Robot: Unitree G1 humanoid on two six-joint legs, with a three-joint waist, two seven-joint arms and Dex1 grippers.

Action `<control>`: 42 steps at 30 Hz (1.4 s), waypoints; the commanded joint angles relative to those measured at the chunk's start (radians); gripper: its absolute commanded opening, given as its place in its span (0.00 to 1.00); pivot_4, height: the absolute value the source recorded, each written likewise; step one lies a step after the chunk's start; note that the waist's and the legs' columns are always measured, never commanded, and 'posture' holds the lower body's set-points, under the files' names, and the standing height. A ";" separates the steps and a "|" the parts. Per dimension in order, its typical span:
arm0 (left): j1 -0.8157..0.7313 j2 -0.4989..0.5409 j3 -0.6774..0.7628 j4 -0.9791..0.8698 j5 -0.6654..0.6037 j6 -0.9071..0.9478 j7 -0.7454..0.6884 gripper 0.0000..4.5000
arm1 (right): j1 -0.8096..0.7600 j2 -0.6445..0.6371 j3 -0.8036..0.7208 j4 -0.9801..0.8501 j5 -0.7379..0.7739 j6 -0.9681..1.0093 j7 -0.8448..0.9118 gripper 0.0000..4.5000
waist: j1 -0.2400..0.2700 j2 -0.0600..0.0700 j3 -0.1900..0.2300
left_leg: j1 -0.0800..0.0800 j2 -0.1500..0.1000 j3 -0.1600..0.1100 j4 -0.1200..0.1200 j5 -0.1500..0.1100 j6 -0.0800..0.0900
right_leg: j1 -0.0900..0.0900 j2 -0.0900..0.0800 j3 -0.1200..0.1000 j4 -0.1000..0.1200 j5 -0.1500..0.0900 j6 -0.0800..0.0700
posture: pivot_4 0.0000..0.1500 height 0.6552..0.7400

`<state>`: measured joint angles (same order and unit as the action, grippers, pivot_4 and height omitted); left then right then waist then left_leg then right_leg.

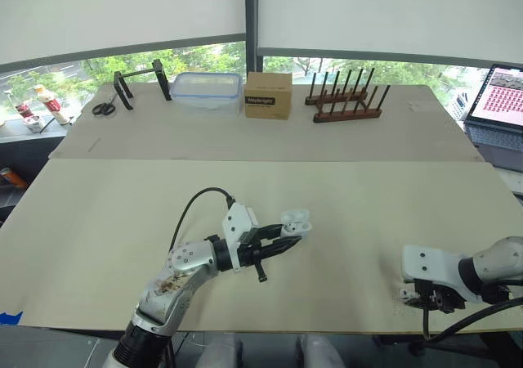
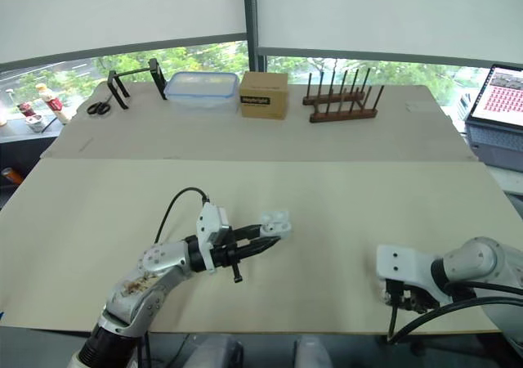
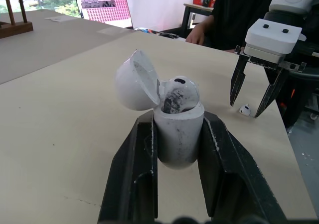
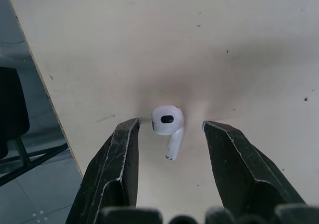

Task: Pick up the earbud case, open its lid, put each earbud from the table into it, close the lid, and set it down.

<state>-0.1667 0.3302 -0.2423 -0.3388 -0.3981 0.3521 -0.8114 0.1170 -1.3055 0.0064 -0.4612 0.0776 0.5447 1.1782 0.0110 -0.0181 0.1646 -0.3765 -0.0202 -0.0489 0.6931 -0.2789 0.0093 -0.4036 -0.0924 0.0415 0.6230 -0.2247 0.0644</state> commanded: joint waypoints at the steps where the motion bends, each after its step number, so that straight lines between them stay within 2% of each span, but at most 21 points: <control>1: 0.001 0.001 0.000 -0.046 -0.019 0.001 -0.001 0.13 | -0.035 0.006 0.022 0.000 -0.010 0.015 -0.002 0.51 | 0.000 0.000 0.000 | 0.000 0.000 0.000 0.000 0.000 0.000 | 0.000 0.000 0.000 0.000 0.000 0.000 | 1.00 1.00; 10: -0.002 0.001 -0.002 -0.044 -0.018 0.001 0.003 0.13 | -0.090 0.014 0.071 -0.016 0.004 0.064 0.016 0.51 | 0.000 0.000 0.000 | 0.000 0.000 0.000 0.000 0.000 0.000 | 0.000 0.000 0.000 0.000 0.000 0.000 | 1.00 1.00; 23: -0.005 -0.002 -0.003 -0.046 -0.020 0.004 0.008 0.13 | -0.078 -0.004 0.069 -0.012 -0.011 0.080 0.023 0.51 | 0.001 0.000 0.000 | 0.000 0.000 0.000 0.000 0.000 0.000 | 0.000 0.000 0.000 0.000 0.000 0.000 | 1.00 1.00; 29: -0.007 -0.001 -0.002 -0.043 -0.020 0.004 0.006 0.13 | -0.074 0.002 0.054 -0.028 -0.003 0.097 0.018 0.10 | 0.000 0.000 0.000 | 0.000 0.000 0.000 0.000 0.000 0.000 | 0.000 0.000 0.000 0.000 0.000 0.000 | 1.00 1.00; 36: -0.021 -0.004 0.001 -0.023 -0.017 -0.006 0.000 0.13 | -0.109 0.015 0.017 -0.040 0.028 0.070 0.014 0.08 | 0.000 0.000 0.000 | 0.000 0.000 0.000 0.000 0.000 0.000 | 0.000 0.000 0.000 0.000 0.000 0.000 | 1.00 1.00; 38: -0.033 -0.009 0.004 -0.013 -0.017 -0.013 -0.002 0.13 | -0.156 0.055 -0.016 -0.041 0.068 0.029 0.010 0.08 | 0.000 0.000 0.000 | 0.000 0.000 0.000 0.000 0.000 0.000 | 0.000 0.000 0.000 0.000 0.000 0.000 | 1.00 1.00; 42: -0.077 -0.029 0.023 0.034 -0.014 -0.047 -0.006 0.13 | -0.317 0.249 -0.077 -0.075 0.208 0.099 -0.086 0.08 | -0.003 -0.001 0.001 | 0.000 0.000 0.000 0.000 0.000 0.000 | 0.000 0.000 0.000 0.000 0.000 0.000 | 1.00 1.00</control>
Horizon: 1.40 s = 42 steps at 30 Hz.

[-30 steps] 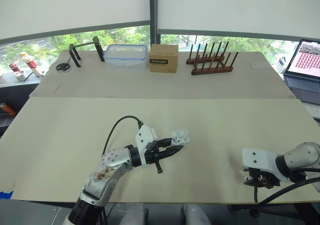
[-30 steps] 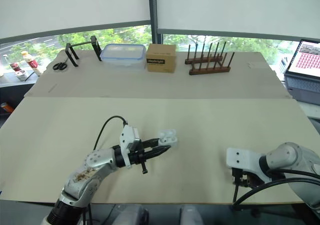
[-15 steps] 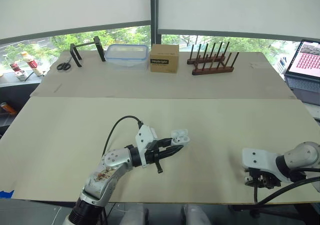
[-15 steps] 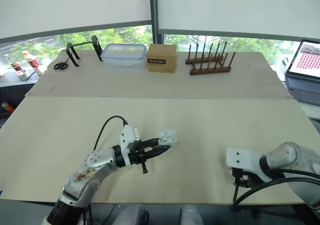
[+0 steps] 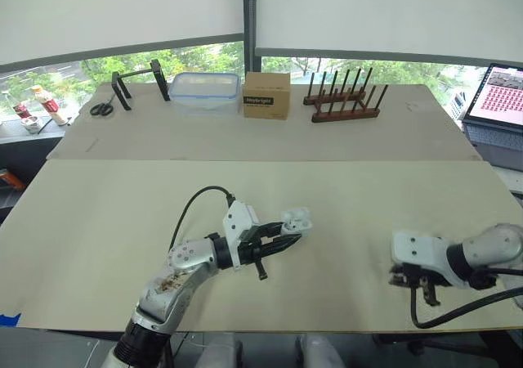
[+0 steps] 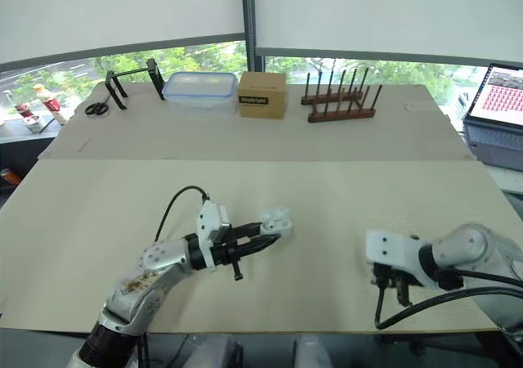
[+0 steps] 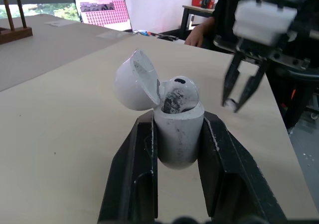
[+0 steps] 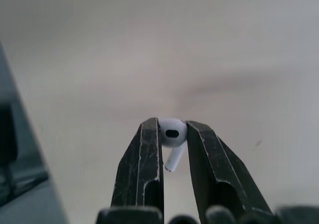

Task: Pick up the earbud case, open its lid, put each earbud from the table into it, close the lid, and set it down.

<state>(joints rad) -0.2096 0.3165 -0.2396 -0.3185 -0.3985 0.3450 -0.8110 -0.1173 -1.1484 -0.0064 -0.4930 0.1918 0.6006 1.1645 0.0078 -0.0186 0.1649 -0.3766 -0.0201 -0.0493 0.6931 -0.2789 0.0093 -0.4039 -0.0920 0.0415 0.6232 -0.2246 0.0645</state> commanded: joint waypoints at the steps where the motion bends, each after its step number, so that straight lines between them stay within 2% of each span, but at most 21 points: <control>1: -0.046 -0.022 0.025 0.024 -0.013 -0.048 -0.006 0.13 | -0.114 0.138 -0.076 -0.054 0.123 0.076 -0.106 0.08 | 0.000 -0.002 0.001 | 0.000 0.000 0.000 0.000 0.000 0.000 | 0.000 0.000 0.000 0.000 0.000 0.000 | 1.00 1.00; 6: -0.124 -0.054 0.056 0.103 -0.006 -0.085 0.002 0.13 | -0.242 0.378 -0.144 -0.106 0.269 0.200 -0.293 0.08 | 0.007 -0.002 0.001 | -0.003 -0.001 -0.002 0.001 0.000 0.000 | -0.002 0.000 -0.001 0.001 0.000 0.000 | 1.00 1.00; 10: -0.174 -0.059 0.070 0.157 -0.009 -0.089 -0.015 0.13 | -0.290 0.515 -0.178 -0.135 0.342 0.236 -0.421 0.08 | 0.005 -0.001 0.001 | -0.004 -0.002 -0.002 0.001 0.000 0.000 | -0.002 -0.001 -0.001 0.001 0.000 0.000 | 1.00 1.00; 18: -0.235 -0.054 0.082 0.187 -0.037 -0.040 -0.048 0.13 | -0.305 0.636 -0.114 -0.145 0.344 0.201 -0.562 0.08 | -0.001 -0.001 0.001 | -0.004 -0.002 -0.002 0.000 0.000 0.000 | -0.004 -0.001 -0.001 0.002 0.000 0.000 | 1.00 1.00; 29: -0.250 -0.053 0.094 0.177 -0.060 -0.007 -0.047 0.13 | -0.232 0.626 -0.026 -0.132 0.228 0.051 -0.597 0.08 | -0.007 -0.001 0.001 | -0.004 -0.002 -0.002 0.000 0.000 0.000 | -0.005 -0.001 -0.001 0.003 0.000 0.000 | 1.00 1.00; 41: -0.250 -0.063 0.102 0.165 -0.075 -0.009 -0.051 0.13 | -0.189 0.591 0.040 -0.145 0.190 0.007 -0.582 0.08 | -0.011 -0.001 0.001 | -0.004 -0.001 -0.002 0.000 0.000 0.000 | -0.005 0.000 -0.001 0.003 0.000 0.000 | 1.00 1.00; 42: -0.252 -0.064 0.104 0.167 -0.074 -0.011 -0.052 0.13 | -0.187 0.590 0.040 -0.146 0.192 0.009 -0.582 0.19 | -0.011 -0.001 0.001 | -0.004 -0.001 -0.002 0.000 0.000 0.000 | -0.005 0.000 -0.001 0.003 0.000 0.000 | 1.00 1.00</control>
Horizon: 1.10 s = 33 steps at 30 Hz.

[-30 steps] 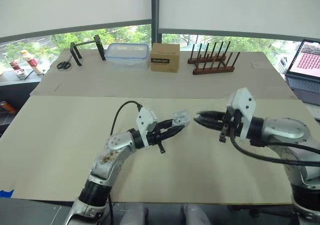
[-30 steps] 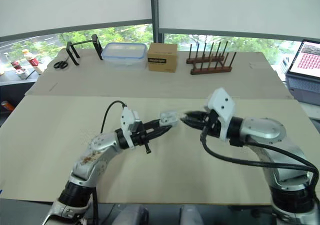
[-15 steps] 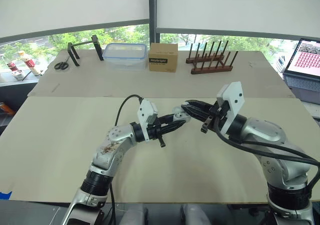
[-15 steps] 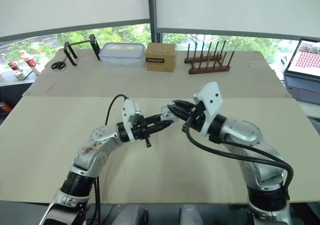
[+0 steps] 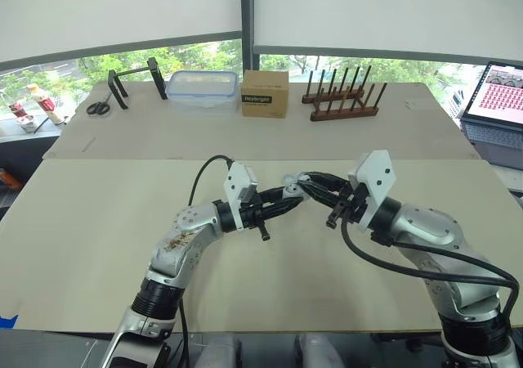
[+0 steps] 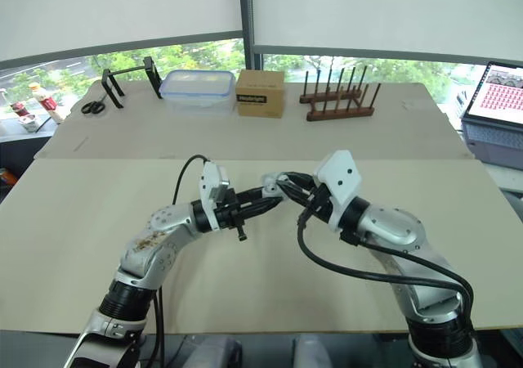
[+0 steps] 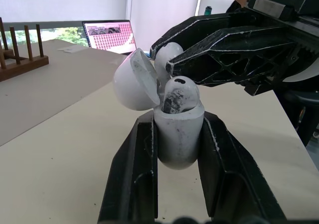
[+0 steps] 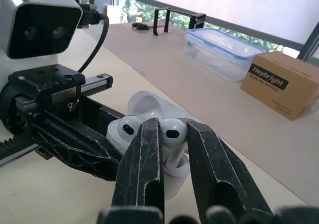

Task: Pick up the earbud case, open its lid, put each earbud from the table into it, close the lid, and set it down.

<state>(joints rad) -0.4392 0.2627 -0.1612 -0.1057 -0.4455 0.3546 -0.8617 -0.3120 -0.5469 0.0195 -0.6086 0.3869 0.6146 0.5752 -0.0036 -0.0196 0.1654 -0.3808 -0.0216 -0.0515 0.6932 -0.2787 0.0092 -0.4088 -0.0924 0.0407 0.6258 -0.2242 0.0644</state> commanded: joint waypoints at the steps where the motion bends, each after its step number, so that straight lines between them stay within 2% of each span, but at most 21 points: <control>1: -0.024 -0.011 0.026 -0.045 -0.026 -0.023 -0.002 0.13 | 0.008 -0.010 0.013 -0.031 -0.001 -0.002 0.006 0.32 | 0.000 0.000 0.000 | 0.000 0.000 0.000 0.000 0.000 0.000 | 0.000 0.000 0.000 0.000 0.000 0.000 | 1.00 1.00; 5: -0.023 -0.002 0.018 -0.038 -0.011 -0.037 -0.015 0.13 | -0.002 -0.019 -0.034 -0.054 0.079 0.086 0.003 0.61 | 0.000 0.000 0.000 | 0.000 0.000 0.000 0.000 0.000 0.000 | 0.000 0.000 0.000 0.000 0.000 0.000 | 1.00 1.00; 8: -0.020 0.004 0.020 -0.026 -0.005 -0.043 -0.019 0.13 | -0.016 -0.081 -0.131 -0.083 0.185 0.167 0.039 0.62 | 0.004 0.000 0.000 | -0.001 0.000 0.000 0.000 0.000 0.000 | 0.000 -0.001 0.000 0.000 0.000 0.000 | 1.00 1.00; 12: -0.022 0.022 0.011 -0.018 -0.016 -0.031 -0.058 0.13 | -0.057 -0.246 -0.263 -0.061 0.300 0.264 0.116 0.62 | 0.005 0.000 0.000 | -0.001 0.000 0.000 0.000 0.000 0.000 | 0.000 -0.001 0.000 -0.001 0.000 0.000 | 1.00 1.00; 16: -0.021 0.058 -0.053 -0.026 -0.037 -0.008 -0.189 0.13 | -0.115 -0.378 -0.268 0.025 0.306 0.279 0.188 0.62 | 0.003 0.000 0.000 | -0.001 0.001 0.001 0.000 0.000 0.000 | 0.000 0.001 0.000 -0.001 0.000 0.000 | 1.00 1.00; 17: -0.024 0.068 -0.079 -0.028 -0.035 -0.011 -0.231 0.13 | -0.135 -0.402 -0.243 0.052 0.292 0.275 0.203 0.50 | 0.001 0.000 0.000 | -0.001 0.001 0.001 -0.001 0.000 0.000 | 0.000 0.001 0.000 -0.001 0.000 0.000 | 1.00 1.00; 20: -0.038 0.079 -0.138 -0.017 -0.012 -0.053 -0.318 0.13 | -0.191 -0.449 -0.146 0.109 0.267 0.280 0.257 0.28 | -0.004 0.000 0.000 | -0.001 0.001 0.003 0.000 0.000 0.000 | 0.000 0.000 0.000 -0.001 0.000 0.000 | 1.00 1.00; 24: -0.073 0.067 -0.171 0.045 0.048 -0.141 -0.351 0.13 | -0.265 -0.448 -0.034 0.162 0.265 0.309 0.316 0.00 | -0.005 0.000 0.000 | -0.002 0.001 0.002 0.000 0.000 0.000 | -0.001 0.000 0.000 -0.001 0.000 0.000 | 1.00 1.00; 28: -0.085 0.049 -0.167 0.091 0.073 -0.181 -0.340 0.13 | -0.303 -0.456 0.039 0.158 0.262 0.321 0.376 0.00 | -0.006 0.000 0.000 | -0.003 0.001 0.001 0.000 0.000 0.000 | -0.002 0.000 0.000 -0.002 0.000 0.000 | 1.00 1.00; 33: -0.102 0.026 -0.151 0.131 0.092 -0.200 -0.318 0.13 | -0.291 -0.481 0.022 0.091 0.336 0.402 0.417 0.00 | 0.001 0.000 0.000 | -0.012 0.000 0.001 0.002 0.000 0.000 | -0.013 -0.001 0.001 0.002 0.000 0.000 | 1.00 1.00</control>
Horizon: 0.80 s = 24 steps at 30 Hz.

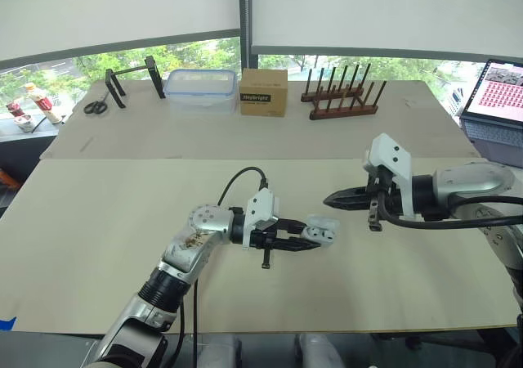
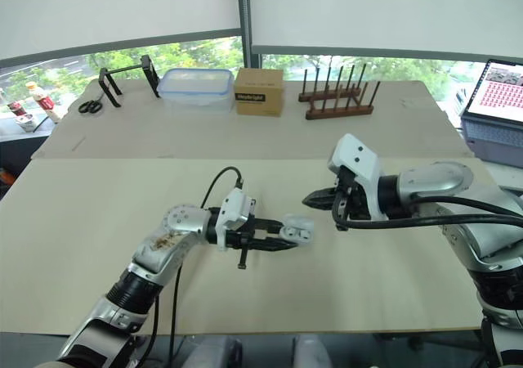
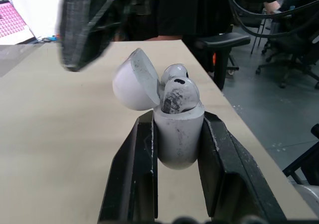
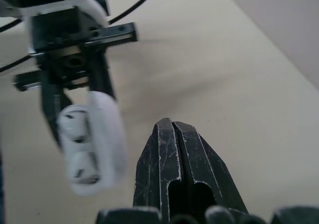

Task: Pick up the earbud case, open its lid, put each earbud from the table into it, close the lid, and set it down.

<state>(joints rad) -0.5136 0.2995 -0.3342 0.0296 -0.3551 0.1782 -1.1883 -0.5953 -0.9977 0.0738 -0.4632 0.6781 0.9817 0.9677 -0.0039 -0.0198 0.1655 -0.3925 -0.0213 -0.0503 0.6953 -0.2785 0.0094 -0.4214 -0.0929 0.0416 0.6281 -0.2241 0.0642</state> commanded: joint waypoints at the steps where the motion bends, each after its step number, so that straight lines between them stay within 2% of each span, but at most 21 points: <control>1: -0.031 -0.014 0.025 0.002 0.003 -0.025 0.013 0.13 | 0.006 -0.037 -0.041 -0.071 0.058 0.048 0.028 0.00 | 0.003 0.000 0.000 | 0.000 0.000 0.000 0.000 0.000 0.000 | 0.000 0.000 0.000 0.000 0.000 0.000 | 1.00 1.00; 9: -0.034 -0.024 0.046 0.004 0.001 -0.013 0.031 0.13 | 0.127 -0.066 -0.070 -0.168 0.117 0.090 0.011 0.00 | 0.010 0.000 0.000 | 0.000 0.000 0.000 0.000 0.000 0.000 | 0.000 0.000 0.000 0.001 0.000 0.000 | 1.00 1.00; 15: -0.022 -0.018 0.052 -0.012 -0.021 0.058 0.034 0.13 | 0.152 -0.049 -0.109 -0.187 0.146 0.092 -0.021 0.00 | 0.013 0.000 0.000 | 0.001 0.000 0.000 0.000 0.000 0.000 | 0.000 0.001 0.000 0.001 0.000 0.000 | 1.00 1.00; 18: -0.024 -0.006 0.066 -0.012 -0.080 0.251 0.062 0.13 | 0.192 -0.070 -0.151 -0.210 0.154 0.074 -0.018 0.00 | 0.014 0.000 0.000 | 0.001 0.000 0.000 0.000 0.000 0.000 | 0.000 0.001 0.000 0.001 0.000 0.000 | 1.00 1.00; 21: -0.062 0.000 0.099 0.017 -0.198 0.608 0.119 0.13 | 0.260 -0.088 -0.161 -0.226 0.059 -0.011 -0.040 0.00 | 0.015 0.000 0.000 | 0.001 0.000 0.000 0.001 0.000 0.000 | 0.001 0.001 0.000 0.002 0.000 0.000 | 1.00 1.00; 24: -0.116 -0.031 0.139 0.092 -0.246 0.843 0.206 0.13 | 0.316 -0.085 -0.161 -0.217 -0.033 -0.104 -0.070 0.00 | 0.013 0.000 0.000 | 0.001 0.000 0.000 0.001 0.000 0.000 | 0.001 0.001 0.000 0.003 0.000 0.000 | 1.00 1.00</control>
<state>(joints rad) -0.5972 0.2850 -0.2253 0.1087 -0.5557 0.9146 -1.0214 -0.2789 -1.0778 -0.0555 -0.6662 0.6862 0.9395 0.9126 0.0093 -0.0200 0.1656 -0.3914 -0.0217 -0.0504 0.6969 -0.2784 0.0095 -0.4206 -0.0921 0.0414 0.6312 -0.2243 0.0645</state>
